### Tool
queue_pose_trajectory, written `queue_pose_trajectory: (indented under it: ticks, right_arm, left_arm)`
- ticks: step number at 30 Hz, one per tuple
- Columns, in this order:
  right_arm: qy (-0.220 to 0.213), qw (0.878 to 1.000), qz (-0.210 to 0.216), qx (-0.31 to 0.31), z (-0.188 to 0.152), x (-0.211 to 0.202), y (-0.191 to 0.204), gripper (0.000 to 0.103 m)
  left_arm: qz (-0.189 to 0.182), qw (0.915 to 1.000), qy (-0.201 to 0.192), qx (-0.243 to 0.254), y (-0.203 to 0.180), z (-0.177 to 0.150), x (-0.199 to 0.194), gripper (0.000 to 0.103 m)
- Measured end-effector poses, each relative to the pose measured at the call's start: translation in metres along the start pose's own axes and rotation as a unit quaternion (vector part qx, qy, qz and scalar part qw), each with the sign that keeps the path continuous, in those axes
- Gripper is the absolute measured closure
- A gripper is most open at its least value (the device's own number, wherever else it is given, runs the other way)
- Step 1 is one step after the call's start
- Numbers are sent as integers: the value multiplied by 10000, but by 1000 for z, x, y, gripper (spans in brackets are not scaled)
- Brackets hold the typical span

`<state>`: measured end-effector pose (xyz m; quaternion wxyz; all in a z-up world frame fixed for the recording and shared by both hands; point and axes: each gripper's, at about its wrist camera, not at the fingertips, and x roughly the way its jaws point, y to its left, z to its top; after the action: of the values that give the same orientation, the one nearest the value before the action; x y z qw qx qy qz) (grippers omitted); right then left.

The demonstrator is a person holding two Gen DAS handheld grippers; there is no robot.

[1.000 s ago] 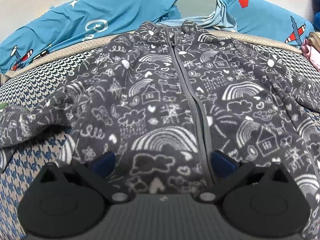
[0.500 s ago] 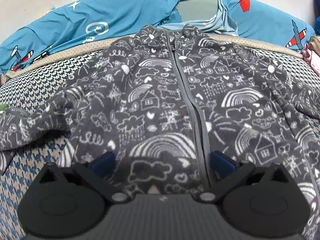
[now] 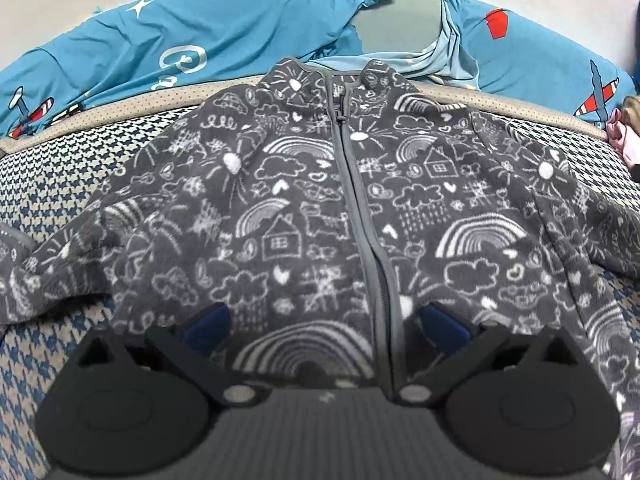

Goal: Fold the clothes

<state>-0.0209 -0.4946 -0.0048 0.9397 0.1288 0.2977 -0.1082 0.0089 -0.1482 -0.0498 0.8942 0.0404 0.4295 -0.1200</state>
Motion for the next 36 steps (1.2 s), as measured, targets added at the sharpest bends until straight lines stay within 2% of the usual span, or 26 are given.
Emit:
queue_pose_trajectory:
  ticks: [5, 8, 11, 20, 21, 22, 23, 24, 32, 36]
  right_arm:
    - [113, 9995, 218, -210, 2, 24, 17, 81]
    - [153, 9987, 366, -311, 3, 38, 26, 76]
    - [140, 9981, 439, -416, 5, 53, 30, 71]
    - [312, 9953, 710, -573, 8, 92, 38, 69]
    - [375, 9949, 730, -583, 7, 95, 39, 72]
    - [419, 9948, 711, -598, 7, 99, 40, 78]
    - [416, 9949, 696, -608, 7, 101, 41, 91]
    - [412, 9949, 681, -618, 7, 103, 42, 94]
    - [-137, 9969, 283, -721, 16, 104, 54, 97]
    - [-145, 9962, -217, -834, 12, 117, 56, 97]
  left_arm:
    - [30, 9999, 89, -38, 0, 0, 5, 0]
    - [-5, 9997, 230, -85, 1, -2, 10, 0]
    - [23, 9998, 210, -33, 1, -4, 10, 0]
    - [45, 9997, 246, 27, -2, -4, 13, 0]
    - [50, 9997, 244, 35, -3, -4, 13, 0]
    - [55, 9997, 242, 44, -3, -4, 13, 0]
    - [62, 9997, 238, 56, -4, -4, 14, 0]
    - [68, 9997, 237, 61, -4, -4, 14, 0]
    - [116, 9996, 207, 126, -8, -6, 16, 0]
    - [128, 9996, 202, 160, -9, -7, 16, 0]
